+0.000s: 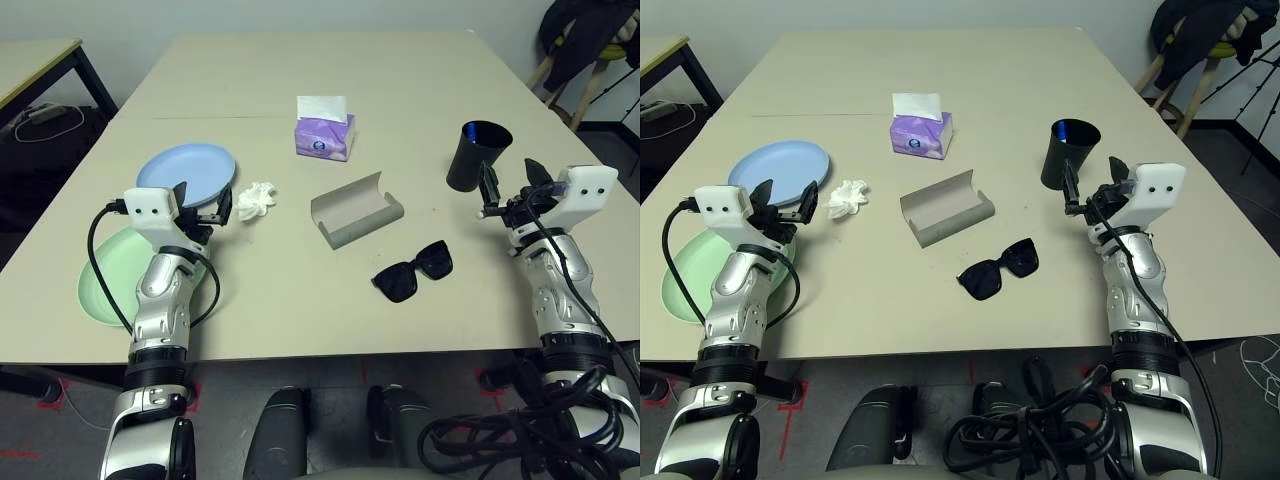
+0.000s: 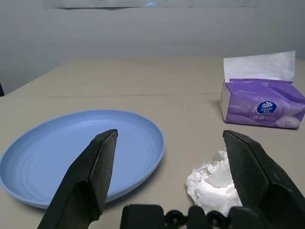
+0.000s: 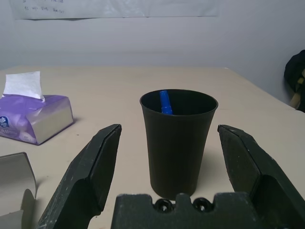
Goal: Organize and tidy the items on the table.
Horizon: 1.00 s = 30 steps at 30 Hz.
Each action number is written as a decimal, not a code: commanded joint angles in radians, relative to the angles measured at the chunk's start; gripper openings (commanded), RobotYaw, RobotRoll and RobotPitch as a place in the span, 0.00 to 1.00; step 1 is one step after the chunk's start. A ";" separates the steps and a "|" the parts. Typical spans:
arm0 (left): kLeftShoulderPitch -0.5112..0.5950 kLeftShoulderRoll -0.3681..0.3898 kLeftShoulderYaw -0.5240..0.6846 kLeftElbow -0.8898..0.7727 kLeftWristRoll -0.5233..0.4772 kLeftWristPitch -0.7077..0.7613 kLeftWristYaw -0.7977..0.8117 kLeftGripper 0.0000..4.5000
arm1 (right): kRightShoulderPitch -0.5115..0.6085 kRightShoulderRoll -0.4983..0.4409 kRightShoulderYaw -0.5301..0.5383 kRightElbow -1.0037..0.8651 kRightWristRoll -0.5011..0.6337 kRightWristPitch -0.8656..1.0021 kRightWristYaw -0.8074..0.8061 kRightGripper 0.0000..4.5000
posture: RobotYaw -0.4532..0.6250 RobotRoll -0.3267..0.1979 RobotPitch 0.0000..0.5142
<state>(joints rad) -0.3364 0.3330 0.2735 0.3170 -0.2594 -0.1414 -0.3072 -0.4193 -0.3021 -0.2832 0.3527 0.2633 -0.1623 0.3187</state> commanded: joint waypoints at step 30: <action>0.008 0.026 0.019 -0.033 -0.015 0.063 0.005 1.00 | 0.078 0.011 0.020 -0.080 0.010 0.052 -0.017 0.99 | 0.50 0.62 0.15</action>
<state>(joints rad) -0.3382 0.3489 0.2932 0.3053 -0.2725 -0.0925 -0.2952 -0.3611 -0.2949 -0.2785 0.2939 0.2639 -0.1231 0.2789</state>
